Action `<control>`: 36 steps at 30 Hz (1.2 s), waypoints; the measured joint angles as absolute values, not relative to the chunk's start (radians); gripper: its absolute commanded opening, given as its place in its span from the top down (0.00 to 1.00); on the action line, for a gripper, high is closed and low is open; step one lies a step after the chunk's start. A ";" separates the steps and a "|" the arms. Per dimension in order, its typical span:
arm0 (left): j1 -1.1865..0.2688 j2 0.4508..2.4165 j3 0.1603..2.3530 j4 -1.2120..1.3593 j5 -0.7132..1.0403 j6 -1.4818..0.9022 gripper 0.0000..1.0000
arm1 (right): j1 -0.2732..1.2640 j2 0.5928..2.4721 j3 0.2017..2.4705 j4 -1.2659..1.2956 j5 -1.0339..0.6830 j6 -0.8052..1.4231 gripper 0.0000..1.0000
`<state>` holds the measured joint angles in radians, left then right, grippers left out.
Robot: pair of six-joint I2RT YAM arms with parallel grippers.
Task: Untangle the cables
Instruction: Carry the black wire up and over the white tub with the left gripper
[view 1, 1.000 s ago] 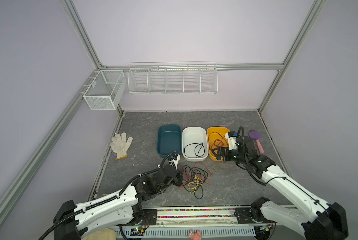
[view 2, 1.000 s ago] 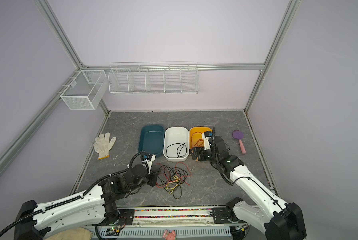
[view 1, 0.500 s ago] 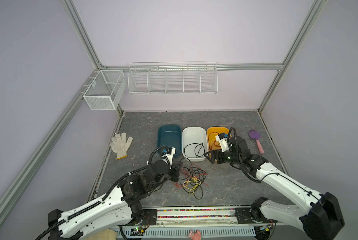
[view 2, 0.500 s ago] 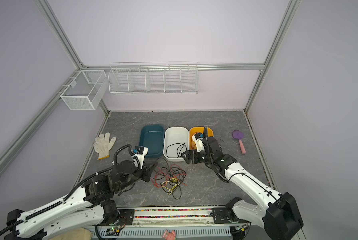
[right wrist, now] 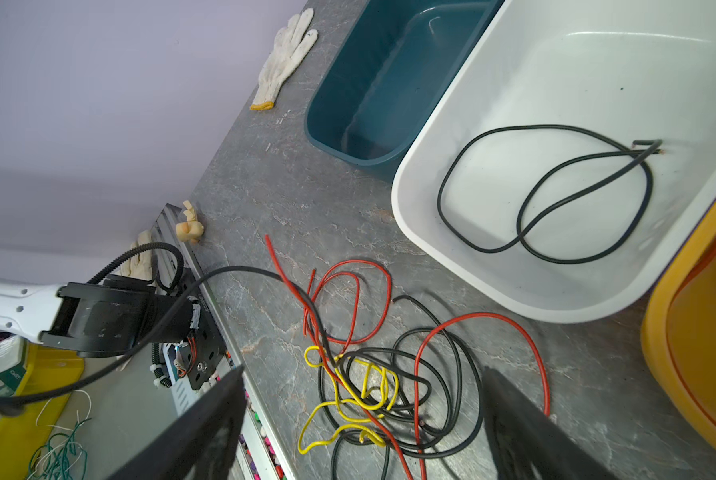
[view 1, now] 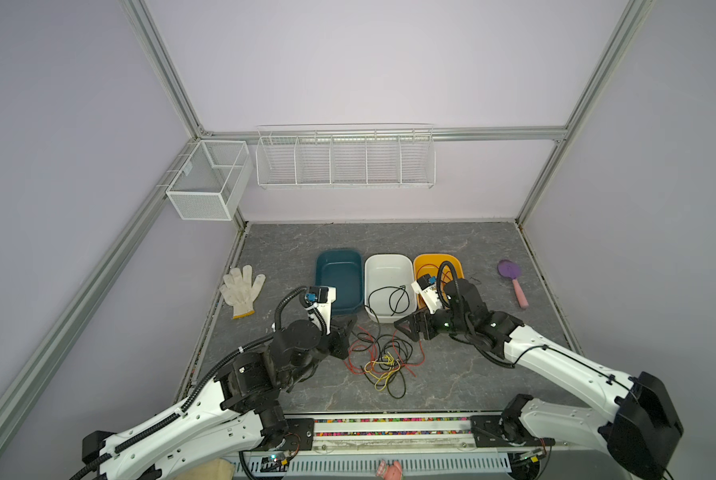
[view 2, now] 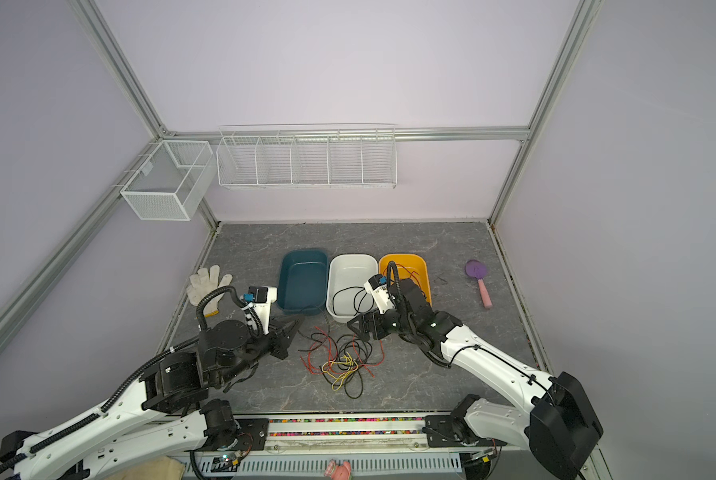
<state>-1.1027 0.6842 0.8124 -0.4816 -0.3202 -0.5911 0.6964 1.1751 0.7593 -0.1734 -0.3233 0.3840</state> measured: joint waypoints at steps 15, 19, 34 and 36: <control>-1.103 0.690 1.074 -0.565 -0.327 -0.565 1.00 | 0.717 1.198 0.759 -0.161 -0.300 0.380 0.10; -1.103 0.719 1.131 -0.579 -0.329 -0.540 1.00 | 0.718 1.193 0.759 -0.159 -0.275 0.380 0.10; -0.996 1.043 1.346 -0.670 -0.233 -0.375 1.00 | 0.718 1.131 0.756 -0.170 -0.138 0.381 0.11; -0.950 1.081 1.355 -0.678 -0.198 -0.352 1.00 | 0.719 1.106 0.750 -0.171 -0.126 0.381 0.11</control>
<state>-0.9501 1.0805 1.3548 -0.6785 -0.1982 -0.3519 0.7185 1.1065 0.7502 -0.1711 -0.1261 0.3805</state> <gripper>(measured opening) 0.049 0.888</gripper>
